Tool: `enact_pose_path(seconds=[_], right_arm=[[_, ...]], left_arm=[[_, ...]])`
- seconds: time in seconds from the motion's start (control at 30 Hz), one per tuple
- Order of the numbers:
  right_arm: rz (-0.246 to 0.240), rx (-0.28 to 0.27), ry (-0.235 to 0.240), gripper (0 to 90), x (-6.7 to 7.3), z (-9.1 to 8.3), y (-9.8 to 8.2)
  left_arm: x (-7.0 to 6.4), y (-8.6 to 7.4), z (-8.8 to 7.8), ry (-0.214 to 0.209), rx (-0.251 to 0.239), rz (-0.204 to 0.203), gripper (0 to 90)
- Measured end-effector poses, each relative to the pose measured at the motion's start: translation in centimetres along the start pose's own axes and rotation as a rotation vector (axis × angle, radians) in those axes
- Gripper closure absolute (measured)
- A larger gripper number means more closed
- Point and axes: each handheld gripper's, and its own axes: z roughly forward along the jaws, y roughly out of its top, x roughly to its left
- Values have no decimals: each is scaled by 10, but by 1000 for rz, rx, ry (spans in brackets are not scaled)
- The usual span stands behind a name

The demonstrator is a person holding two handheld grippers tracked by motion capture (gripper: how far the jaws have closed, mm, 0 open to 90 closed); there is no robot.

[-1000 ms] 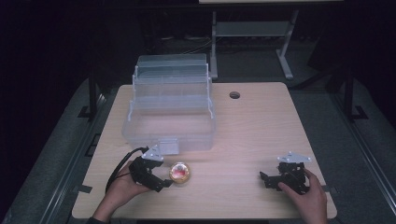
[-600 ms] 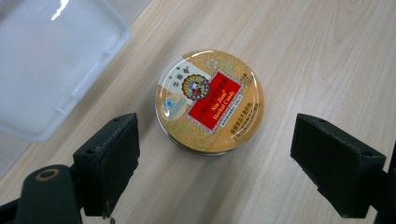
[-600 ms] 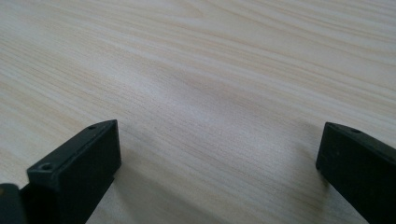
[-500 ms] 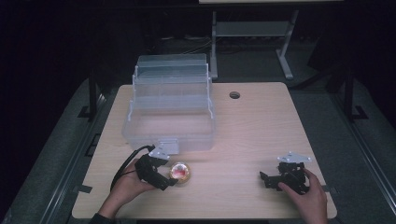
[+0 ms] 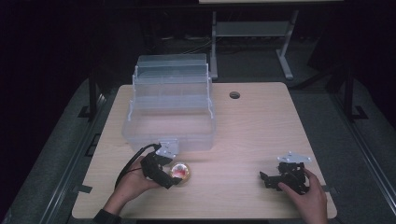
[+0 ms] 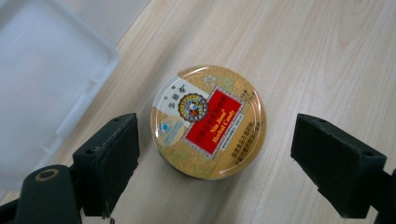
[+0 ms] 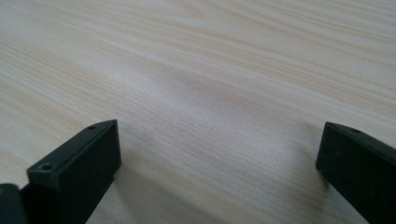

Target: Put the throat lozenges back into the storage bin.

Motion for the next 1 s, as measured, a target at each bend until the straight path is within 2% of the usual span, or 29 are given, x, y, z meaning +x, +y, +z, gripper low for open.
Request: enact_pose_path(seconds=[0.27, 0.57, 1.0], right_arm=[[0, 0, 0, 0, 0, 0, 0], [0, 0, 0, 0, 0, 0, 0], [0, 0, 0, 0, 0, 0, 0]], left_arm=[[0, 5, 8, -12, 25, 26, 144], [-1, 15, 17, 0, 58, 66, 127], [0, 22, 32, -9, 97, 78, 125]])
